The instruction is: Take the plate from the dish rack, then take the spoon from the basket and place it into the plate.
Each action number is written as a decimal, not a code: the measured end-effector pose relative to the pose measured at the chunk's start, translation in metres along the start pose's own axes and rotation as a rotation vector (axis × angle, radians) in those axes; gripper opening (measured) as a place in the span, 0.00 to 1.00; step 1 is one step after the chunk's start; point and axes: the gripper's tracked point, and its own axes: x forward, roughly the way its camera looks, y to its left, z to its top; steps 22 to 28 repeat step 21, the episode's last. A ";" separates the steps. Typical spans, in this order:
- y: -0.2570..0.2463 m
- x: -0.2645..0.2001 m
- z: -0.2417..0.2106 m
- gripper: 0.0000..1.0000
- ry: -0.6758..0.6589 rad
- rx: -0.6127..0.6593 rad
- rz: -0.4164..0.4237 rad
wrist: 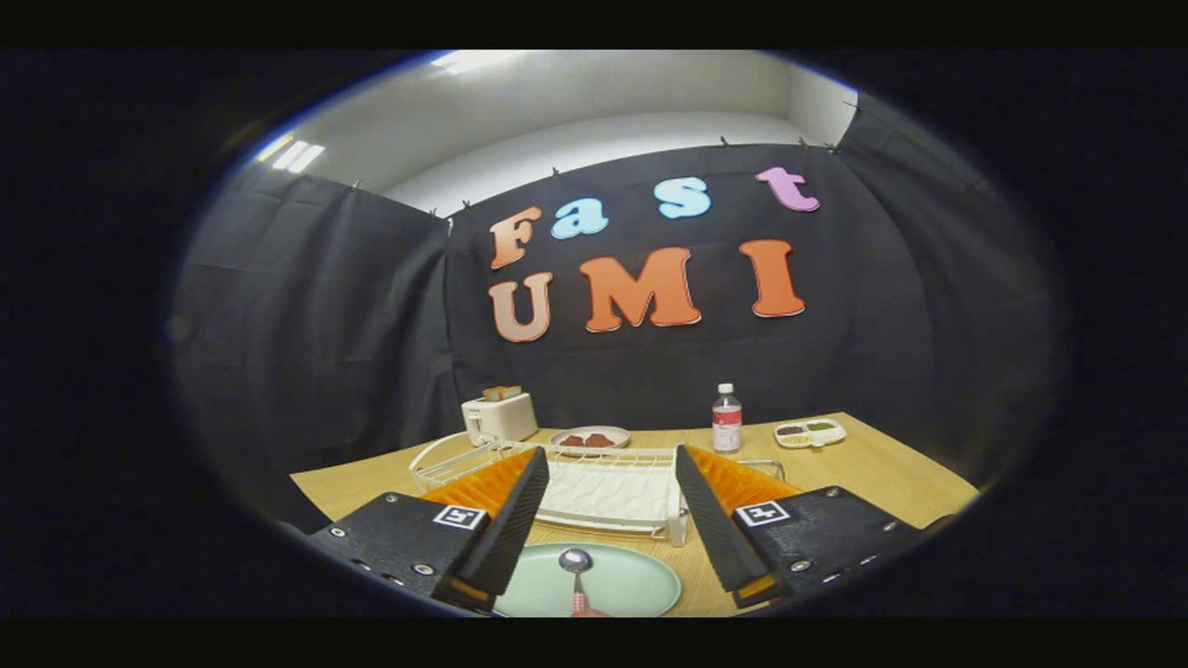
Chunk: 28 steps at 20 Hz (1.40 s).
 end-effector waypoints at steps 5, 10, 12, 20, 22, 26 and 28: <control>-0.013 0.005 0.024 0.90 -0.068 -0.040 -0.079; -0.027 0.010 0.031 0.91 -0.112 -0.109 -0.146; -0.025 0.013 0.030 0.91 -0.107 -0.097 -0.135; -0.032 0.016 0.036 0.91 -0.127 -0.137 -0.168; -0.030 0.016 0.038 0.91 -0.133 -0.144 -0.165; -0.030 0.016 0.038 0.91 -0.133 -0.144 -0.165; -0.030 0.016 0.038 0.91 -0.133 -0.144 -0.165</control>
